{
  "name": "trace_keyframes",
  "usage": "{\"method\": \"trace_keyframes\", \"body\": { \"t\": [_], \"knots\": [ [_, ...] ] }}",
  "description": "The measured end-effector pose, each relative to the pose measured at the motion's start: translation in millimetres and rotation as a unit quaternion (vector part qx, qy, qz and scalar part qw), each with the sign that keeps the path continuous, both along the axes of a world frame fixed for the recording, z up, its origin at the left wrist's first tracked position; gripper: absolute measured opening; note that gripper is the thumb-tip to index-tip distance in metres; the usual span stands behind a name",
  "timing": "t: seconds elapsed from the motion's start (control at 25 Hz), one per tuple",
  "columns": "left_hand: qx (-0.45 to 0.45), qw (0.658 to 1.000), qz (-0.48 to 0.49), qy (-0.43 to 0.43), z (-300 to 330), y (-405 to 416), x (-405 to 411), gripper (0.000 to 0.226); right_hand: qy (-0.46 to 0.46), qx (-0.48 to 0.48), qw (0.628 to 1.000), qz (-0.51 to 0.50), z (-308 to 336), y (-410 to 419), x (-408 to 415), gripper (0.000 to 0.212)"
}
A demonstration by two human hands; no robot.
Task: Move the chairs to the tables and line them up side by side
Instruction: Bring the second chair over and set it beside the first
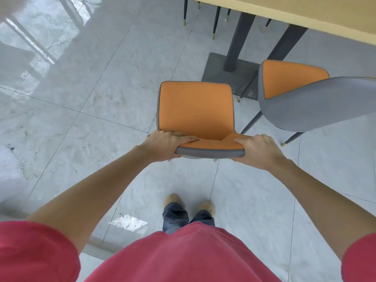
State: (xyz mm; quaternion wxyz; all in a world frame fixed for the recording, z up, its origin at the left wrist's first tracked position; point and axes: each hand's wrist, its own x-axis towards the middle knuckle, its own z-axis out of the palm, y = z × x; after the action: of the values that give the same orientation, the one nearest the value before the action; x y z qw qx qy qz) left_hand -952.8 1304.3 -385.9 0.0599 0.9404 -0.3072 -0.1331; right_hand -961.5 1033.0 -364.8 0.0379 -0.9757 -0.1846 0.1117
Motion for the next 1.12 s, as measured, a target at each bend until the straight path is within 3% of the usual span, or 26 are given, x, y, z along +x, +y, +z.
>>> {"method": "trace_keyframes", "body": {
  "t": [0.12, 0.24, 0.56, 0.92, 1.12],
  "knots": [
    [-0.003, 1.000, -0.014, -0.007, 0.8, -5.5, 15.4, 0.056, -0.006, -0.015, 1.000, -0.007, 0.0, -6.2, 6.2, 0.029],
    [-0.022, 0.999, -0.027, -0.028, 0.2, -3.6, 25.1, 0.054, -0.078, 0.025, 0.997, 0.006, 0.4, -5.8, 11.2, 0.026],
    [-0.094, 0.981, -0.104, -0.133, 9.2, -15.6, 40.4, 0.054, -0.133, 0.065, 0.989, -0.002, -8.5, -22.3, 23.3, 0.020],
    [-0.100, 0.980, -0.127, -0.118, 11.4, -27.9, 77.2, 0.053, -0.187, 0.108, 0.976, -0.016, -12.0, -31.7, 44.4, 0.020],
    [-0.104, 0.981, -0.124, -0.103, 7.5, -28.1, 100.5, 0.050, -0.156, 0.085, 0.983, -0.039, -14.4, -31.5, 63.6, 0.018]
  ]
}}
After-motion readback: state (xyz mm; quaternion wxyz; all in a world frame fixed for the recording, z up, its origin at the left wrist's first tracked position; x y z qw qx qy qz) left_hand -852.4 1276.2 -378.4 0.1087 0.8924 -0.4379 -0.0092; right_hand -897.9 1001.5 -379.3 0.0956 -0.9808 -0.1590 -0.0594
